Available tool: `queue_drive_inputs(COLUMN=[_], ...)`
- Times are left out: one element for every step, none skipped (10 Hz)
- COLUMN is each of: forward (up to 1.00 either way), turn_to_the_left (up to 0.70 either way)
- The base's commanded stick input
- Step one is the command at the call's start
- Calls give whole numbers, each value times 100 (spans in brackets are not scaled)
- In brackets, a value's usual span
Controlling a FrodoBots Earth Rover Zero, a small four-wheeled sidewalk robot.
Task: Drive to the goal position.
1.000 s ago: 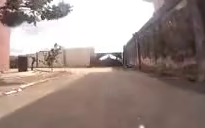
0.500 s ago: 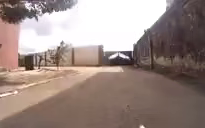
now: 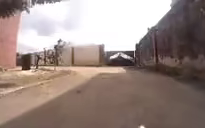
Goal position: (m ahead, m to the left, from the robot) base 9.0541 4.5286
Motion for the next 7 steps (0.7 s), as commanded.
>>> queue_drive_inputs(forward=[100,100,100,100,100,100,100], turn_to_the_left=[0,0,0,0,0,0,0])
